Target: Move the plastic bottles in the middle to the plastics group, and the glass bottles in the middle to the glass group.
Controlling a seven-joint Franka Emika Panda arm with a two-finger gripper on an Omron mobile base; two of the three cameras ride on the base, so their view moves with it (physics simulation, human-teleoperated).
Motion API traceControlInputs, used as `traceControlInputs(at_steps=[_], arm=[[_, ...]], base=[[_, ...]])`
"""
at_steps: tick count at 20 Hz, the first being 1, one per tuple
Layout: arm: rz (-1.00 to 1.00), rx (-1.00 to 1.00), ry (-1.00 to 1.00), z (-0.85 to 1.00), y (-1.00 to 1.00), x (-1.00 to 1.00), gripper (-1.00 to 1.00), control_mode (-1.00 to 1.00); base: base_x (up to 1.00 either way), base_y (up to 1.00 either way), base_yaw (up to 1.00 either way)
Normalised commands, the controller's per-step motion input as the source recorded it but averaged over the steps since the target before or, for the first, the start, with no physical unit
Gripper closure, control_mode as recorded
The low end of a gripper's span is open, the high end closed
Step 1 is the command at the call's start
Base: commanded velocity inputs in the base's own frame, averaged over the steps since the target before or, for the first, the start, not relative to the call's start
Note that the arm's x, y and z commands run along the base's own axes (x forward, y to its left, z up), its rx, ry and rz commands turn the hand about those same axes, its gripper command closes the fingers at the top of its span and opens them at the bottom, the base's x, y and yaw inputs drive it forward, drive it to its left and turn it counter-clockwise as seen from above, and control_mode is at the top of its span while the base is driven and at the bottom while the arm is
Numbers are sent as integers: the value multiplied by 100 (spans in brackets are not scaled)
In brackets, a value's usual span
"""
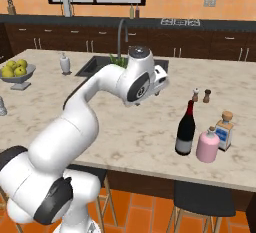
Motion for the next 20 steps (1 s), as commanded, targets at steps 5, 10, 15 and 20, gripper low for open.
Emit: traceControlInputs(at_steps=[5, 10, 15, 20], arm=[[-30, 3, 1, -4, 83, -32, -100, -100], [-37, 9, 1, 1, 71, -36, -100, -100], [-39, 15, 12, 0, 69, -33, -100, -100], [-22, 13, 0, 0, 84, -52, -100, -100]], base=[[0, 0, 0], [0, 0, 0], [0, 0, 0], [0, 0, 0]])
